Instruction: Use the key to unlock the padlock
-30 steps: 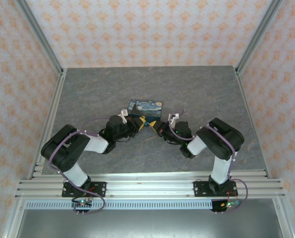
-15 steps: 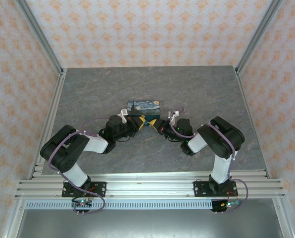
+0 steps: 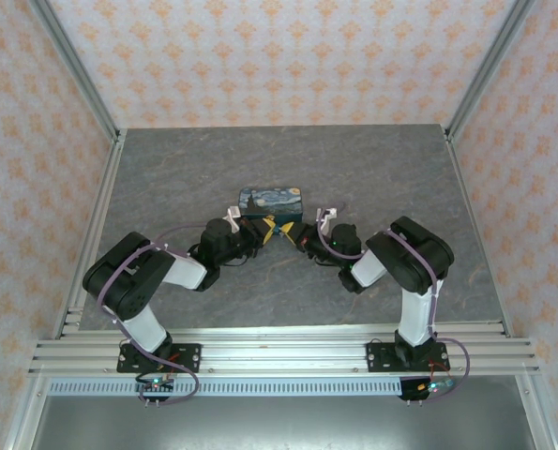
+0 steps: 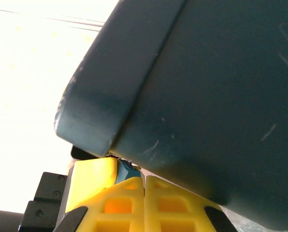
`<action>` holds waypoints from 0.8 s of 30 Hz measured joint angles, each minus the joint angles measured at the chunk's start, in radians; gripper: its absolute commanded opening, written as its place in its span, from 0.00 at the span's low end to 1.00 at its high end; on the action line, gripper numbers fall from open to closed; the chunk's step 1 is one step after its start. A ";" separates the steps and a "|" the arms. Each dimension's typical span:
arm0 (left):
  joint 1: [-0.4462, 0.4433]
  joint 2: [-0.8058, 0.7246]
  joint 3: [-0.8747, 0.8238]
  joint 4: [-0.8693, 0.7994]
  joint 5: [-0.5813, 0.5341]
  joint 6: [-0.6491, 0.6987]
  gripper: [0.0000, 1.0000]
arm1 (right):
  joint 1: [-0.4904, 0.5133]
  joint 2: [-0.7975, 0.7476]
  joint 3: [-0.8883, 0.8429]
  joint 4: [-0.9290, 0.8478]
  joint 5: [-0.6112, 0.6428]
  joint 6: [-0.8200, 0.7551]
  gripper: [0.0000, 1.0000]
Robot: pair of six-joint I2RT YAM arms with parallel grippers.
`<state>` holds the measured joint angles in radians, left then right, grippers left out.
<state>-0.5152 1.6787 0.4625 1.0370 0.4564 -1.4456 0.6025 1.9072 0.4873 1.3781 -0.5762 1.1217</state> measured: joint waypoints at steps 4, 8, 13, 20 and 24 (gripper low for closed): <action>0.000 0.000 0.000 0.011 -0.004 -0.002 0.00 | 0.000 0.000 0.011 0.000 -0.005 0.011 0.00; 0.000 0.000 0.000 0.011 -0.006 -0.001 0.00 | -0.005 0.001 0.018 -0.003 -0.018 0.023 0.00; 0.000 0.000 0.003 0.002 -0.035 0.021 0.00 | -0.008 0.017 0.055 -0.032 -0.032 0.046 0.00; 0.000 0.000 0.019 -0.065 -0.061 0.092 0.00 | -0.008 0.055 0.078 -0.049 -0.033 0.090 0.00; 0.000 0.000 0.025 -0.110 -0.061 0.143 0.00 | -0.003 0.079 0.078 -0.049 -0.034 0.126 0.00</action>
<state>-0.5152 1.6787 0.4873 0.9268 0.3958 -1.3022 0.5991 1.9858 0.5652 1.3293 -0.6106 1.2476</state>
